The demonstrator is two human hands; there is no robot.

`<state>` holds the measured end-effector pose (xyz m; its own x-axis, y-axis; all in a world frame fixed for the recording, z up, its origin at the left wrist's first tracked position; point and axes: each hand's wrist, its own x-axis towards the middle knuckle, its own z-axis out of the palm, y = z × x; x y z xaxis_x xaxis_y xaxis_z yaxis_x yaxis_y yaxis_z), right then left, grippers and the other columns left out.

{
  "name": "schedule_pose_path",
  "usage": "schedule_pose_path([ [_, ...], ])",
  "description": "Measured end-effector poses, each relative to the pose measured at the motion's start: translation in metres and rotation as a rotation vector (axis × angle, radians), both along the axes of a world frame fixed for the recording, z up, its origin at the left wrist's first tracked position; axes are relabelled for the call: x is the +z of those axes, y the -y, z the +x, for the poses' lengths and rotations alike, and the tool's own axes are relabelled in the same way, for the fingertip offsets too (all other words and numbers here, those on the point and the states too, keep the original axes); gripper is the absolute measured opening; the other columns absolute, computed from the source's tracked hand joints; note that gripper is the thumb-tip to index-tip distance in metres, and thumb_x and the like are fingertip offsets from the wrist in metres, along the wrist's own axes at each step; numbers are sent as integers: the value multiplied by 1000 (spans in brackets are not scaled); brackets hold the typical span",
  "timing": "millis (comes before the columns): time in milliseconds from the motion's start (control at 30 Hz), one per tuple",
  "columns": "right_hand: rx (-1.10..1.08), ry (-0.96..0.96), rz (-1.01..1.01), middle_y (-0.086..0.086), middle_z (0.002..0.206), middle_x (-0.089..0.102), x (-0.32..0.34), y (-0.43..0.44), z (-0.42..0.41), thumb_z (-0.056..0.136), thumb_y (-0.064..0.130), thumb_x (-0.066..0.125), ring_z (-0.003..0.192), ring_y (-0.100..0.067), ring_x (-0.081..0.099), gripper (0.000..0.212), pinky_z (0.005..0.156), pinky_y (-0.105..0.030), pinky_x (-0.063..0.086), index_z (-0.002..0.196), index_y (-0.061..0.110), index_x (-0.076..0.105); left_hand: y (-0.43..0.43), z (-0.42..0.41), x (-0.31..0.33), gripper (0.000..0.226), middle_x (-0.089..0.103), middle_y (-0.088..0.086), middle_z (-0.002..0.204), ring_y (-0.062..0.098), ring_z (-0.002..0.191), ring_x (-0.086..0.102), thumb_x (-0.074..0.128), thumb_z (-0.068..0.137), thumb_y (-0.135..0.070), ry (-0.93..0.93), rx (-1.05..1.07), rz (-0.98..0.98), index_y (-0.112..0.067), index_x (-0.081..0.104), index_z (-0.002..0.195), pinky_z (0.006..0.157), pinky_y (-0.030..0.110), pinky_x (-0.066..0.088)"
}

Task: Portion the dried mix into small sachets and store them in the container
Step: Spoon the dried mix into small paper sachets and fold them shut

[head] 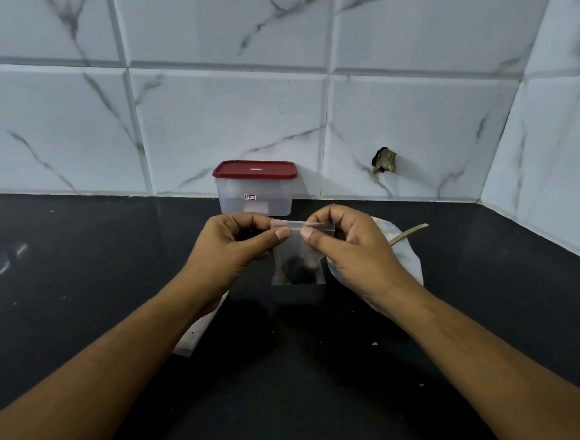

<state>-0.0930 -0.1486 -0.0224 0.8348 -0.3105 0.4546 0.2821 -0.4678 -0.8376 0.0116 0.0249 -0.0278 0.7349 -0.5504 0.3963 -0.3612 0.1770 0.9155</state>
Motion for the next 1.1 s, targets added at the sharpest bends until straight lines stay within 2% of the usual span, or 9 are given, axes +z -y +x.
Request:
schedule_pose_path([
  [100,12,16,10,2,92,75,1,1,0,96,14,72,89,-13,72,5,80,-26,61,99,17,74,0,1,0,5,78,4,88,9,82,73,76,87,-9,-18,-5,-9,-4,75,88,69,18,56],
  [200,33,38,34,3,100,76,0,1,0,91,14,78,97,-13,72,15,85,-30,61,105,19,75,-2,1,1,12,77,6,88,12,82,72,76,83,-14,-19,-33,-17,-3,75,88,72,20,57],
  [300,40,47,-4,1,93,77,0,-1,0,90,14,79,93,-14,72,8,86,-35,60,97,18,77,-2,1,1,10,77,5,87,10,81,71,76,85,-12,1,-55,-1,-3,74,89,73,19,57],
  [433,31,47,-35,1,88,76,0,-1,1,93,14,76,87,-13,71,4,82,-32,58,91,17,76,0,0,-1,12,77,10,92,16,86,72,74,89,-14,54,-56,12,-4,76,95,77,23,58],
  [567,31,31,-39,2,86,75,1,0,0,94,15,74,84,-11,69,6,78,-30,57,91,19,77,2,-3,-1,21,79,8,98,19,95,76,77,83,-19,74,-56,-13,-8,78,101,83,25,60],
  [767,32,53,25,-2,92,77,1,0,0,89,15,80,92,-19,73,8,84,-34,61,96,15,77,1,0,-2,11,77,10,91,15,84,71,75,87,-13,45,-20,-28,-5,76,94,74,21,58],
  [867,24,54,71,-6,90,77,0,1,1,90,13,79,91,-26,74,6,88,-44,62,94,14,76,0,1,0,10,77,4,90,13,86,73,73,87,-15,-18,-15,-66,-7,74,93,73,21,59],
  [1033,27,34,36,-7,88,75,1,2,-1,91,10,77,88,-28,73,4,87,-48,61,92,14,76,1,-2,-1,25,78,6,106,17,102,74,74,86,-14,2,-80,-13,-10,73,110,84,24,59],
  [1100,31,24,20,-7,87,76,1,0,-1,90,11,78,88,-28,73,5,87,-48,61,91,15,77,1,-2,-1,18,78,8,104,18,102,74,73,89,-9,30,-89,9,-7,75,107,87,24,58],
])
